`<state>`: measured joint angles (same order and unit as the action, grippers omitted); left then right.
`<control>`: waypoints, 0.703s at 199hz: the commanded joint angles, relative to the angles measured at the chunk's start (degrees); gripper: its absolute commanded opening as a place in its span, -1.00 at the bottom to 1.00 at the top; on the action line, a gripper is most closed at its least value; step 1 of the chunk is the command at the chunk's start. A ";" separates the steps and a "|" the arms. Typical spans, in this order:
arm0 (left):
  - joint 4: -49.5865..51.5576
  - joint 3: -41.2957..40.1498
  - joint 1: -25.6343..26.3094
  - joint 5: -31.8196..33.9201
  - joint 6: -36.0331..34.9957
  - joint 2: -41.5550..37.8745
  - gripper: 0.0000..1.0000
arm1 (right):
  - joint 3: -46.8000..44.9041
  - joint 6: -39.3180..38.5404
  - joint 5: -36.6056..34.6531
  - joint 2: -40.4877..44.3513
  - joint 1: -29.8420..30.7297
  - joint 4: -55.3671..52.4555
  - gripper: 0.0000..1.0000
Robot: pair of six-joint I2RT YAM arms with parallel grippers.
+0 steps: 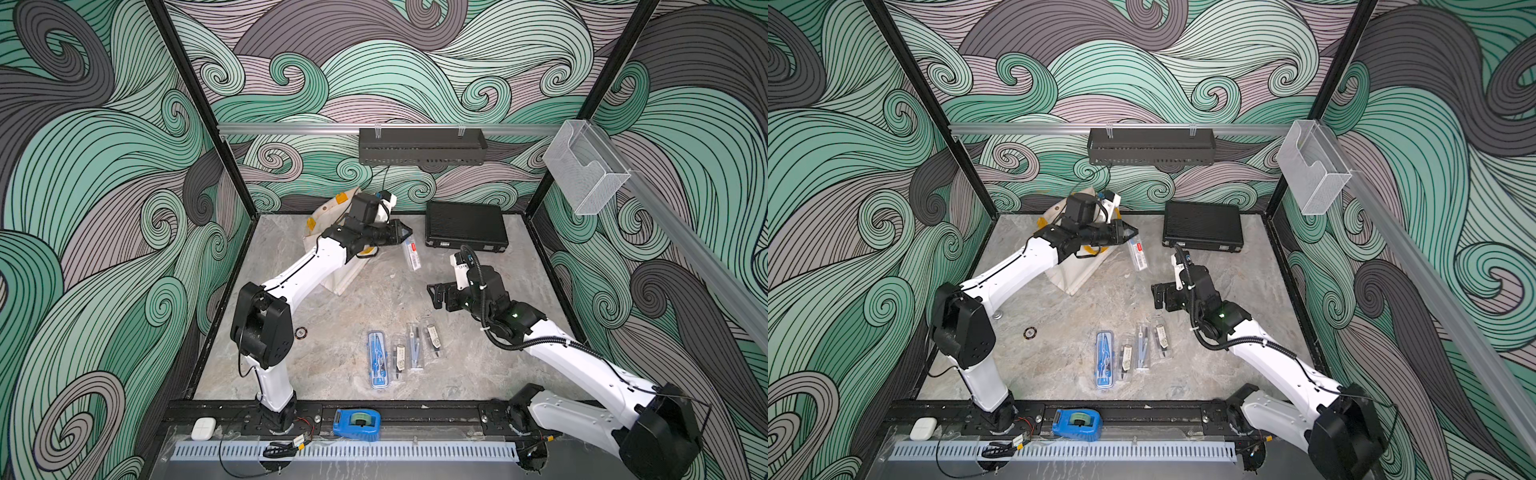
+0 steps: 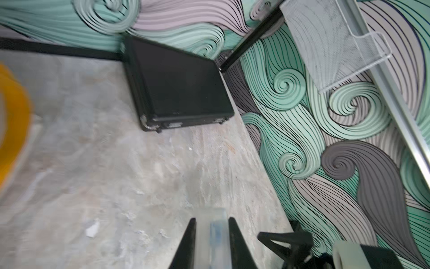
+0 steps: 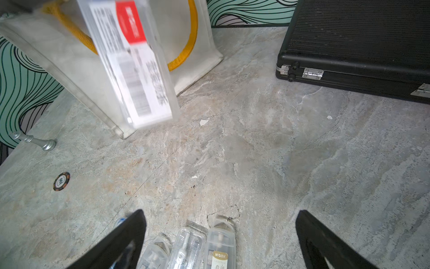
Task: Put the compass set into the canvas bag
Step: Pick up the compass set from the compass set, then place the compass set in the canvas bag.
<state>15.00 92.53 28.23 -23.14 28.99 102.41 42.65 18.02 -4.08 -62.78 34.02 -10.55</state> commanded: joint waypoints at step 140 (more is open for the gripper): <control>17.17 12.27 -10.32 41.83 -21.91 2.67 -0.70 | 2.79 1.64 4.12 -14.69 -0.41 -0.37 1.00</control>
<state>28.77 104.18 17.78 15.44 8.54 101.08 43.97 18.70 0.12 -76.90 33.82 -10.50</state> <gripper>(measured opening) 0.198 0.998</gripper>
